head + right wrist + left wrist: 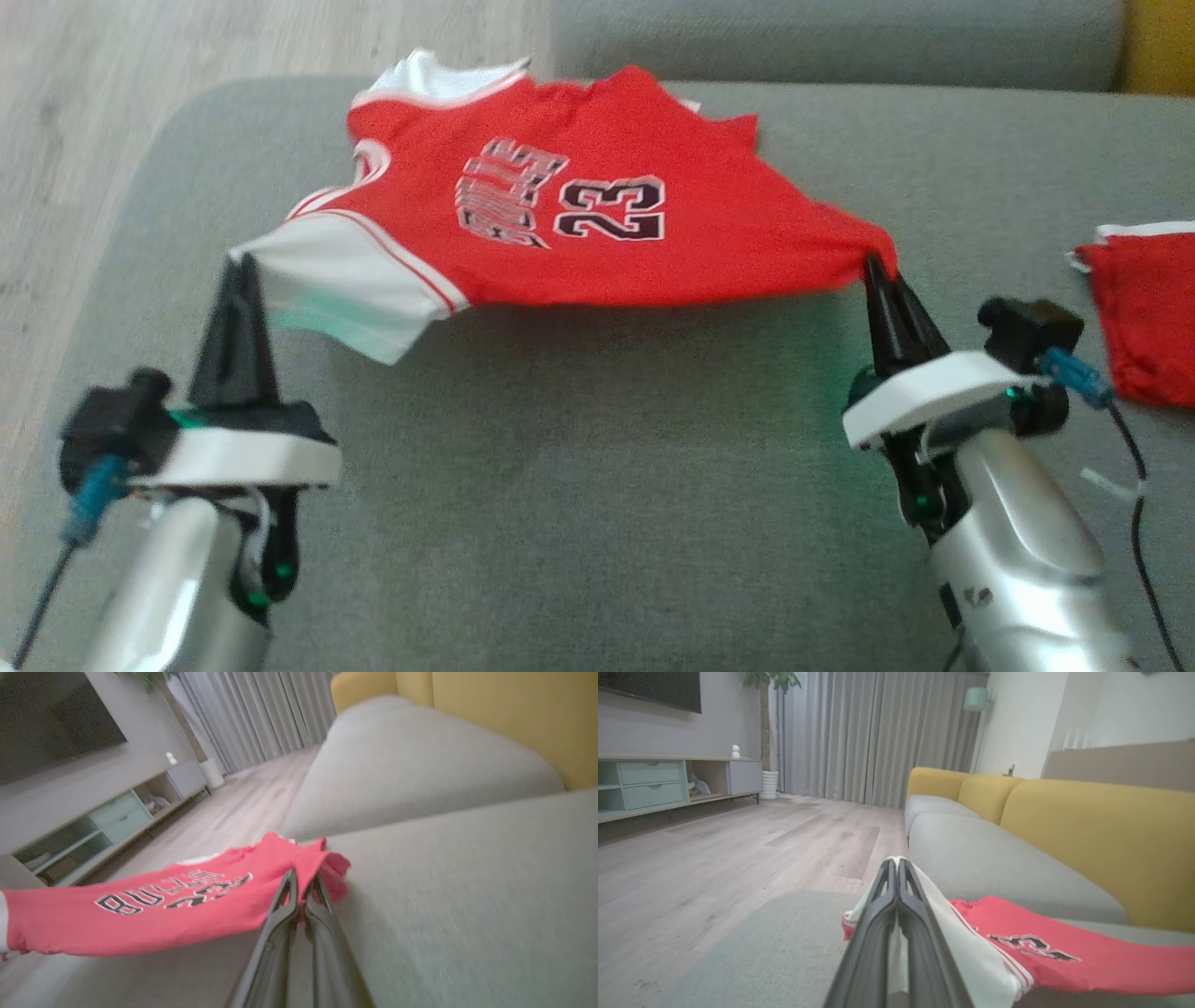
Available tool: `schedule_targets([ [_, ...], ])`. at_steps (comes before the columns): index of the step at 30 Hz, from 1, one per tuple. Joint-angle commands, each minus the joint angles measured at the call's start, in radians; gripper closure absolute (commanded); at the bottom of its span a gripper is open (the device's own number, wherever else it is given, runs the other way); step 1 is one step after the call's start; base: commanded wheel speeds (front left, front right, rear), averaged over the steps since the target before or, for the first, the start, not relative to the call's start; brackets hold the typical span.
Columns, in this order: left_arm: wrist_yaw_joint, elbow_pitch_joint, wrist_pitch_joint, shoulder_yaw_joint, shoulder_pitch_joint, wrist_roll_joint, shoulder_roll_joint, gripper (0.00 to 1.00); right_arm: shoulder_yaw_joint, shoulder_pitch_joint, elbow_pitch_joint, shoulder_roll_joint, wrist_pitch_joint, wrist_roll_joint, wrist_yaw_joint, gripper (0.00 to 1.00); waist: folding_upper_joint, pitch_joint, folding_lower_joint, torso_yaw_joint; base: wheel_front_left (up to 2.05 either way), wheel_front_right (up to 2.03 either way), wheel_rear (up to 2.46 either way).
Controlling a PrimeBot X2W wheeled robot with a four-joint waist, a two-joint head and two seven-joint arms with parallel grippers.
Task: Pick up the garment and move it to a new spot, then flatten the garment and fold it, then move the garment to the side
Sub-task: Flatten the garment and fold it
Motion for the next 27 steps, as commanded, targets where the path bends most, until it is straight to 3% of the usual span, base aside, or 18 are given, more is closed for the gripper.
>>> schedule_targets([
  [1,-0.006,-0.050,0.007,0.066,-0.058,-0.020,0.038,1.00,0.031,-0.036,-0.070,0.007,-0.010,-0.005,-0.001,1.00,0.0000,-0.040,0.0000,-0.026,0.00,0.00,0.00],
  [10,-0.017,-0.170,0.101,0.119,-0.202,-0.070,0.097,1.00,-0.009,-0.133,-0.335,-0.005,0.064,-0.066,-0.001,1.00,0.0000,-0.138,0.0000,-0.060,0.00,0.00,0.00],
  [17,-0.002,-0.372,0.201,0.196,-0.334,-0.125,0.166,1.00,0.001,-0.194,-0.575,-0.099,0.200,-0.126,-0.001,1.00,0.0000,-0.164,0.0000,-0.085,0.00,0.00,0.00],
  [27,0.060,-0.601,0.366,0.275,-0.296,-0.212,0.228,1.00,-0.061,-0.046,-0.924,-0.126,0.387,-0.143,-0.001,1.00,0.0000,-0.105,0.0000,-0.109,0.00,0.00,0.00],
])
